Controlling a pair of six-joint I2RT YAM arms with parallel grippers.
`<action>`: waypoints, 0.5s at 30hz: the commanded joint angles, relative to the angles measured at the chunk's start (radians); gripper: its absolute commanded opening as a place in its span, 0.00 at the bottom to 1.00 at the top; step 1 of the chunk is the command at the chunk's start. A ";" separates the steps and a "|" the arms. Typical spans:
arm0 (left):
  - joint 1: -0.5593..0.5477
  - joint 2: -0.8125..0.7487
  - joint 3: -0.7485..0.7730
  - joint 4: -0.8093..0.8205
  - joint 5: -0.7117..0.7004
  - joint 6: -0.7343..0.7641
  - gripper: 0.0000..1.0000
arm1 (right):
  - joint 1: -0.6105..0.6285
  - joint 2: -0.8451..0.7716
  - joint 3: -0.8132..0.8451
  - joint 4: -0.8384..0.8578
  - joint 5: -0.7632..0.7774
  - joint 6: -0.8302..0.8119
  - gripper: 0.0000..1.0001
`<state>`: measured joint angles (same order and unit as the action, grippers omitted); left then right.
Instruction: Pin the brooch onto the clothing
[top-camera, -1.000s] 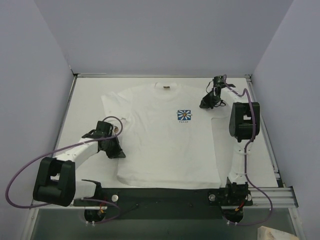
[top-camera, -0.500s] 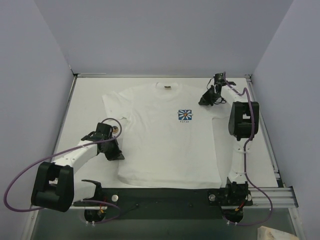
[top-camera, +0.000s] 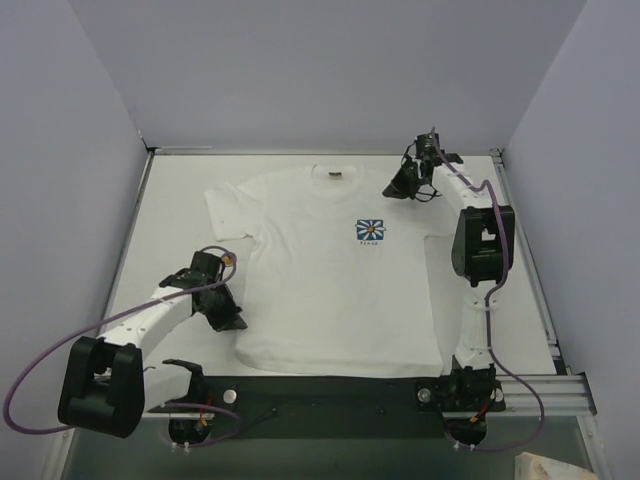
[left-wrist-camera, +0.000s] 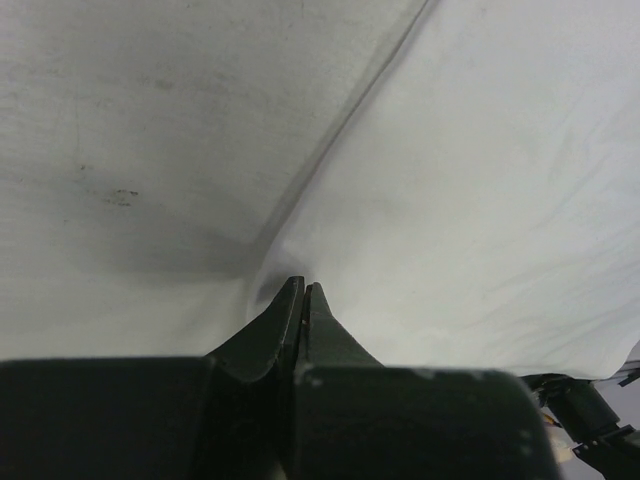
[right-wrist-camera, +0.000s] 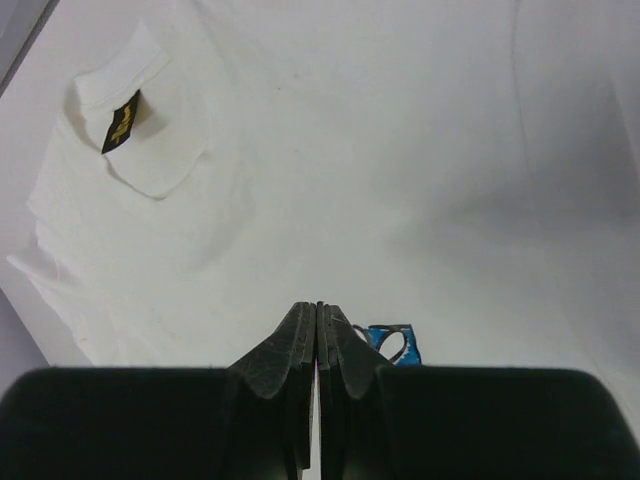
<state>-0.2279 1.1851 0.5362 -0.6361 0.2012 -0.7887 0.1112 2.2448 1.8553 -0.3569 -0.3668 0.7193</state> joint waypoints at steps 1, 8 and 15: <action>-0.004 -0.036 -0.004 -0.059 0.004 -0.044 0.00 | 0.021 -0.068 0.048 -0.034 -0.020 -0.046 0.00; 0.002 -0.027 0.106 0.030 -0.002 -0.003 0.00 | 0.091 -0.022 0.103 -0.085 -0.037 -0.119 0.00; 0.156 0.185 0.335 0.143 0.053 0.123 0.01 | 0.266 0.056 0.235 -0.106 -0.092 -0.139 0.00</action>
<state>-0.1616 1.2949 0.7479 -0.6197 0.2226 -0.7456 0.2684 2.2498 2.0029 -0.4294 -0.3943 0.6003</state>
